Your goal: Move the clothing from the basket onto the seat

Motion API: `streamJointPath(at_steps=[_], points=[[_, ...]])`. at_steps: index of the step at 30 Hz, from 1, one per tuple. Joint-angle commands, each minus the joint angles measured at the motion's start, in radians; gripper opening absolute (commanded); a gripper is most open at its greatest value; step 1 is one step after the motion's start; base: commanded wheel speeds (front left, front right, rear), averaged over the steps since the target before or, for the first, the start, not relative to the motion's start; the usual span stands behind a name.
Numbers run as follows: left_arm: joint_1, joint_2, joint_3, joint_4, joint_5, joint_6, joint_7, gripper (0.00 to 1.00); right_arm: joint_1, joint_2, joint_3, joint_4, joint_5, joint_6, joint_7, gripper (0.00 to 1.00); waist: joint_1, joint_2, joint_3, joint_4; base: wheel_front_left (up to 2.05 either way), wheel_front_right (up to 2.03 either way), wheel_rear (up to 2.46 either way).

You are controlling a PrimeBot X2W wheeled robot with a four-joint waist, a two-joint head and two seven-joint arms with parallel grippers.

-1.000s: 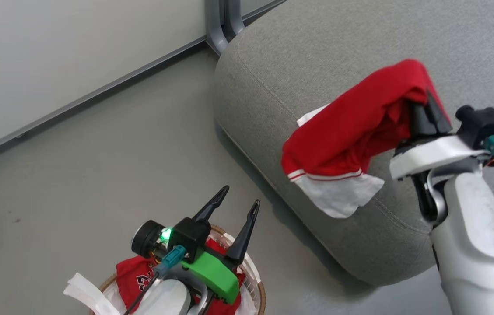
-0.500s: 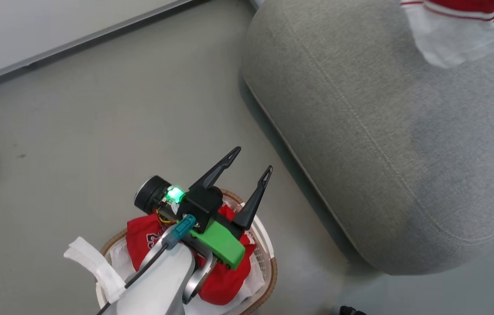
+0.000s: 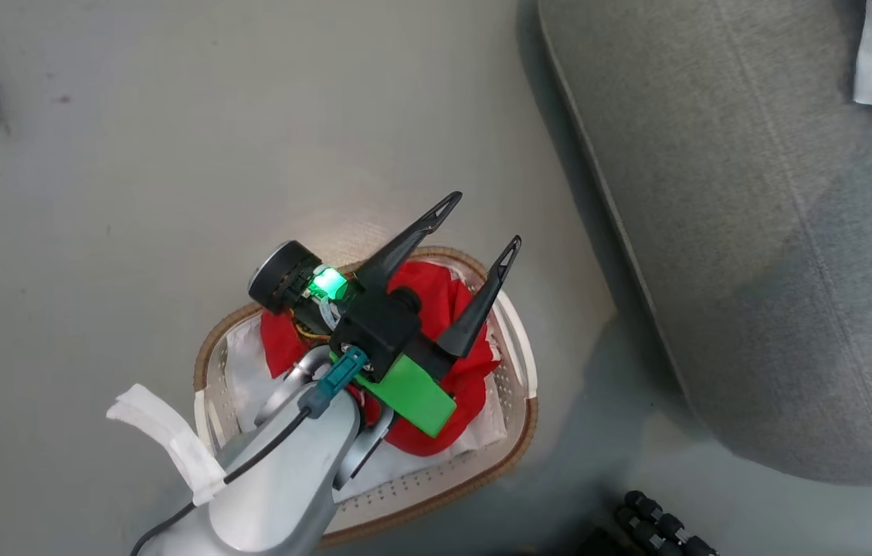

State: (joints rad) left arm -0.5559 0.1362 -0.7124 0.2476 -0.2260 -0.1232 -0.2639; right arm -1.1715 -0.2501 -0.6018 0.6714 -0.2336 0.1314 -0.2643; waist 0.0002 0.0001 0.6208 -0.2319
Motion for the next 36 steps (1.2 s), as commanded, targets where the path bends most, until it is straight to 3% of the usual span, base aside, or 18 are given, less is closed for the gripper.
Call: streamJointPath(at_steps=[1, 14, 15, 16, 17, 18, 24, 36], points=[[-0.024, 0.007, 0.001, -0.005, 0.008, 0.004, 0.004, 1.0, -0.012, 0.008, -0.011, 0.006, -0.011, -0.001, 0.0, 0.0, -0.0002, -0.0001, 0.123, 0.088, 0.0, 0.0, 0.0], [-0.016, 0.022, 0.006, 0.015, -0.004, 0.016, 0.002, 1.0, 0.099, 0.088, -0.048, 0.052, -0.055, -0.001, 0.0, 0.0, -0.0002, -0.0001, 0.14, 0.067, 0.0, 0.0, 0.0], [-0.014, 0.023, 0.006, 0.017, -0.005, 0.016, 0.001, 1.0, 0.106, 0.091, -0.045, 0.051, -0.051, -0.001, 0.0, 0.16, -0.0002, -0.0001, 0.135, 0.064, 0.0, 0.0, 0.0], [-0.012, 0.023, 0.006, 0.02, -0.007, 0.016, 0.001, 1.0, 0.119, 0.095, -0.035, 0.046, -0.049, -0.001, 0.0, 0.45, -0.0002, -0.0001, 0.13, 0.06, 0.0, 0.0, 0.0], [-0.009, 0.022, 0.006, 0.022, -0.009, 0.016, 0.001, 1.0, 0.129, 0.098, -0.027, 0.046, -0.043, -0.001, 0.0, 0.89, -0.0002, -0.0001, 0.123, 0.058, 0.0, 0.0, 0.0], [-0.005, 0.02, 0.005, 0.026, -0.012, 0.015, 0.001, 1.0, 0.144, 0.098, -0.021, 0.044, -0.037, -0.001, 0.0, 1.0, -0.0002, -0.0001, 0.115, 0.056, 0.0, 0.0, 0.0], [0.014, 0.002, 0.016, 0.032, -0.035, 0.011, 0.0, 1.0, 0.23, 0.09, 0.032, 0.039, -0.003, -0.001, 0.0, 1.0, -0.0002, -0.0001, 0.05, 0.045, 0.0, 0.0, 0.0], [0.092, -0.028, 0.14, 0.036, -0.065, 0.016, 0.0, 1.0, 0.391, 0.059, 0.198, 0.022, 0.068, -0.001, 0.0, 1.0, -0.0002, -0.0001, -0.163, 0.062, 0.0, 0.0, 0.0]])
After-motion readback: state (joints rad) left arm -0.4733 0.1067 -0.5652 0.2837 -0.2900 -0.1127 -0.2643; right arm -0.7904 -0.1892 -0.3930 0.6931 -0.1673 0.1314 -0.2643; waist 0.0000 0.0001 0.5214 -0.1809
